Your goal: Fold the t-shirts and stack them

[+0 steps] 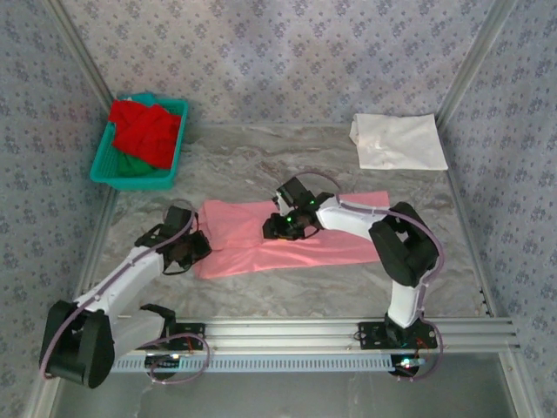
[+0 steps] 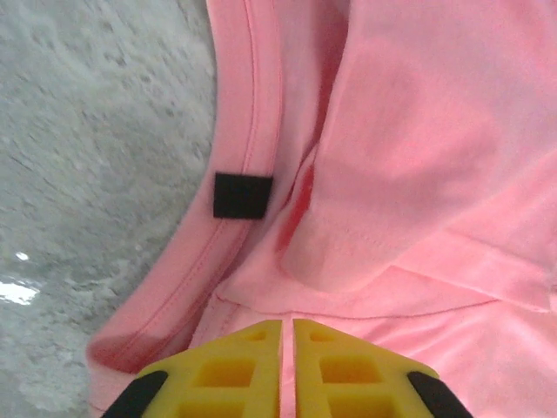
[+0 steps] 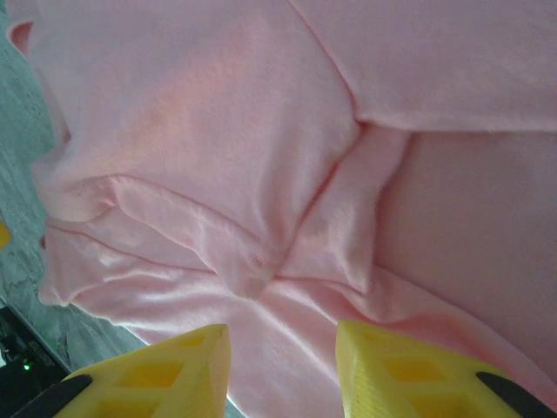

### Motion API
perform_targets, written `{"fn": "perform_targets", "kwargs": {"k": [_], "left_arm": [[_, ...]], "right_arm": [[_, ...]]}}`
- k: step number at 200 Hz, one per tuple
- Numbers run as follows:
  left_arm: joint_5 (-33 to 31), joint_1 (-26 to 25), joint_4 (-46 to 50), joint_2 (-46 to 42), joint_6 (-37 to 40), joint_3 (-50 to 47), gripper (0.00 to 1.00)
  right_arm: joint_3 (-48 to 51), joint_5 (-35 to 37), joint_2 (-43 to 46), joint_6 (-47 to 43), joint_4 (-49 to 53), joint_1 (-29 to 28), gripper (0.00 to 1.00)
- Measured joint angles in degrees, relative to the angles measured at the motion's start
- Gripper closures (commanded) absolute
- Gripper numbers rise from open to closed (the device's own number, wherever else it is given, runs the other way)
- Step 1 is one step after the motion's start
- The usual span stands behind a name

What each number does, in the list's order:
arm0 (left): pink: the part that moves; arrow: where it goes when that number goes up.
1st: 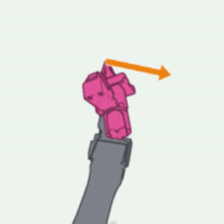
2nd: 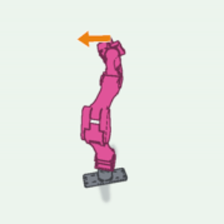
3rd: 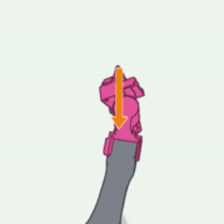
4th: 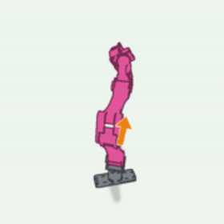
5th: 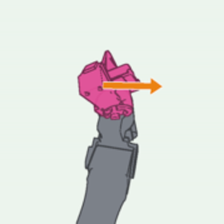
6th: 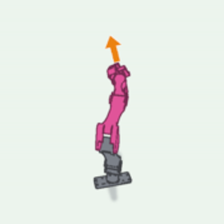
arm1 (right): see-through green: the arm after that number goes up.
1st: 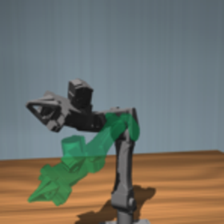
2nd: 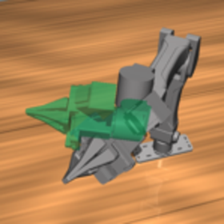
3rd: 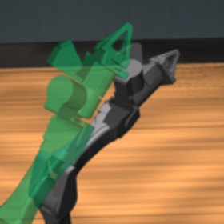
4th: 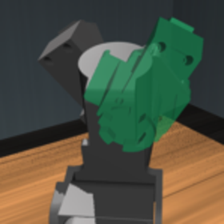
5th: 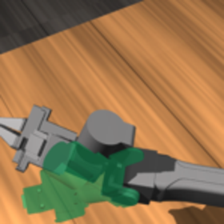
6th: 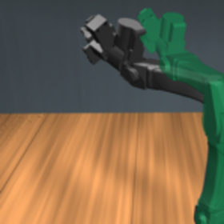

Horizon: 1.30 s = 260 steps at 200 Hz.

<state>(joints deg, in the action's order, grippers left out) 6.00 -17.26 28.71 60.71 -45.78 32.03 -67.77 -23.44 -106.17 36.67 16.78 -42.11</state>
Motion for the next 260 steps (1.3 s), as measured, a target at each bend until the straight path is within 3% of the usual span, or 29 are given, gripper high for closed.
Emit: {"fn": "perform_targets", "kwargs": {"k": [13, 38, 127, 159, 199, 260], "left_arm": [[0.2, 1.3, 0.0, -0.2, 1.0, 0.1, 0.71], [1.0, 3.7, -0.9, 0.4, 1.9, 0.1, 0.65], [4.9, 4.9, -9.3, 11.1, 5.3, 2.1, 0.65], [5.3, 4.9, -10.8, 12.3, 5.6, 2.1, 0.68], [5.4, 4.9, -11.7, 13.0, 5.7, 2.2, 0.68], [5.4, 4.9, -12.2, 13.0, 5.7, 2.2, 0.69]], "right_arm": [[-1.4, 0.0, -1.0, 0.3, -0.5, -0.5, 0.61], [-3.3, 0.0, -2.3, 1.2, -1.1, -1.5, 0.60], [-7.3, 0.0, -8.6, 3.1, -2.0, -2.6, 0.60], [-7.9, 0.0, -9.1, 3.6, -2.0, -3.2, 0.69], [-8.7, 0.1, -9.7, 4.1, -1.6, -3.2, 0.61], [-10.1, 2.0, -9.7, 4.0, 2.1, -4.6, 0.68]]}}
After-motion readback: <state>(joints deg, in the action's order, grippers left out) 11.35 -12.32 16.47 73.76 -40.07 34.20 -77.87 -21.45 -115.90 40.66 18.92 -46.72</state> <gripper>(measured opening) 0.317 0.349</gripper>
